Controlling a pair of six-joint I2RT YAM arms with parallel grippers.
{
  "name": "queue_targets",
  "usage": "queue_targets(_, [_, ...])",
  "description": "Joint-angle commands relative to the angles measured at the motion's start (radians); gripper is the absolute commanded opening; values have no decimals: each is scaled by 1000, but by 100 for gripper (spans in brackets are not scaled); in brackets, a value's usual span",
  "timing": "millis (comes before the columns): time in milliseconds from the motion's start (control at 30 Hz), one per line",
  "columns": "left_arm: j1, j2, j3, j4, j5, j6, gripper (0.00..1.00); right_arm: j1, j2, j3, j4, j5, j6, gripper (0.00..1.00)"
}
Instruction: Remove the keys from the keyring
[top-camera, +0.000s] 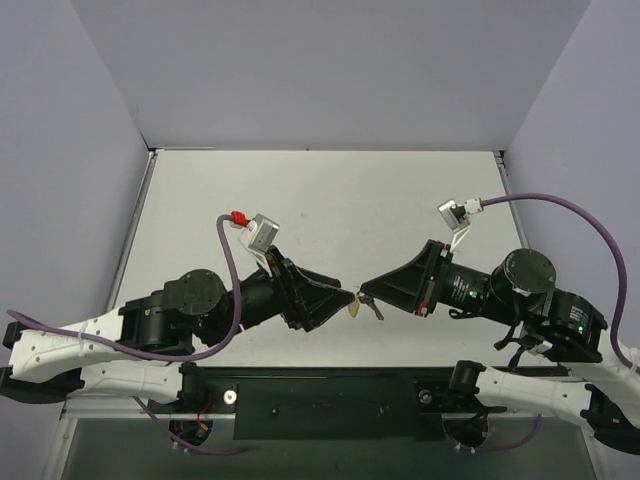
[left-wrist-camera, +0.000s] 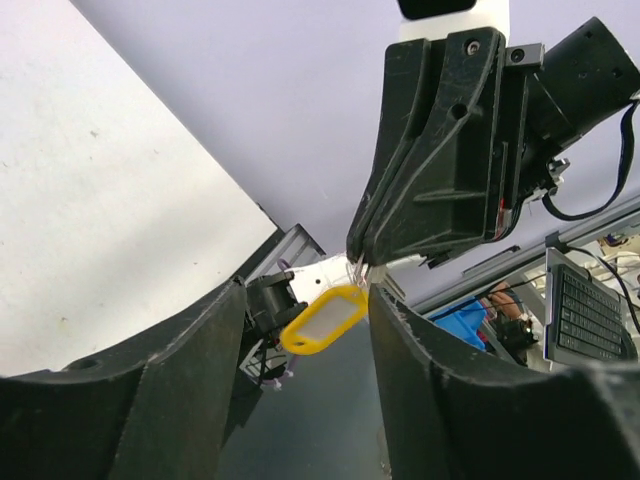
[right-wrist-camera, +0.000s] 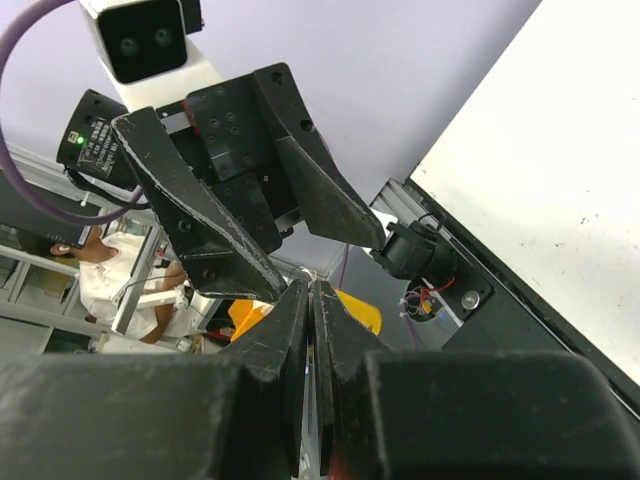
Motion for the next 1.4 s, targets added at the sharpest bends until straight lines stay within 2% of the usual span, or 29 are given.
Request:
queue_targets(0, [-13, -27, 83, -62, 41, 39, 65, -9, -15, 16, 48, -3, -23, 0])
queue_targets(167, [-13, -28, 171, -134, 133, 117, 66, -7, -11, 66, -42, -90, -82, 0])
queue_targets(400, [-13, -62, 205, -186, 186, 148, 66, -7, -34, 85, -56, -142, -106, 0])
queue_targets(767, [-13, 35, 145, -32, 335, 125, 63, -6, -8, 108, -30, -224, -74, 0])
queue_targets(1367, [-5, 93, 137, 39, 369, 100, 48, -7, -13, 106, -18, -227, -74, 0])
